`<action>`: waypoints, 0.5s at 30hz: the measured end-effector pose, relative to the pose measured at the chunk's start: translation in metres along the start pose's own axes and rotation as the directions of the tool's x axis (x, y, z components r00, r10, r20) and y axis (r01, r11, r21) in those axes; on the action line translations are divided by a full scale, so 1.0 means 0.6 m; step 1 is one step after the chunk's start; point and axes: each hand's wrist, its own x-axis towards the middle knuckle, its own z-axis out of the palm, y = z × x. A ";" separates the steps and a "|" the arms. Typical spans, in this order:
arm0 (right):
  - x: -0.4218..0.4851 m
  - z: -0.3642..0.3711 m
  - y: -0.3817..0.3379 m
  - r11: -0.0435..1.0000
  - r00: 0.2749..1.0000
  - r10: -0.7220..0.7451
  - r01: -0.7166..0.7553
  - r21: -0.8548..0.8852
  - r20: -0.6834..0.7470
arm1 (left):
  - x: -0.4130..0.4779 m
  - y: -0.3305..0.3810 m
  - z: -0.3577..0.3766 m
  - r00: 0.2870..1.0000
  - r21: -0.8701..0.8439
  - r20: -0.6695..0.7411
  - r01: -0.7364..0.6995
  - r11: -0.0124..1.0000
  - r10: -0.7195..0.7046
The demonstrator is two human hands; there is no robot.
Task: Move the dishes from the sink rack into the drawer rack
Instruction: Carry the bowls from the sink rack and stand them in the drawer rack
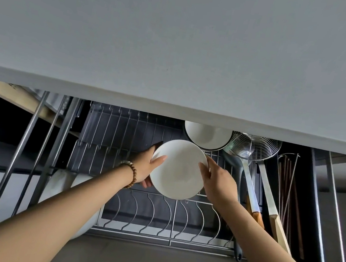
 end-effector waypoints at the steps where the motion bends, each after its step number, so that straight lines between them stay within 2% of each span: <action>1: 0.001 -0.001 -0.001 1.000 1.000 -0.009 0.009 0.002 -0.017 | -0.001 0.001 0.001 1.000 0.007 -0.013 -0.011 1.000 0.011; 12: -0.005 -0.021 -0.006 0.982 0.996 -0.011 0.027 0.185 -0.087 | -0.027 0.011 -0.010 0.999 0.051 0.050 -0.012 0.999 0.010; 15: -0.010 -0.034 -0.014 0.979 0.994 -0.031 0.050 0.199 -0.101 | -0.038 0.016 -0.014 0.996 0.041 0.008 -0.093 0.995 0.092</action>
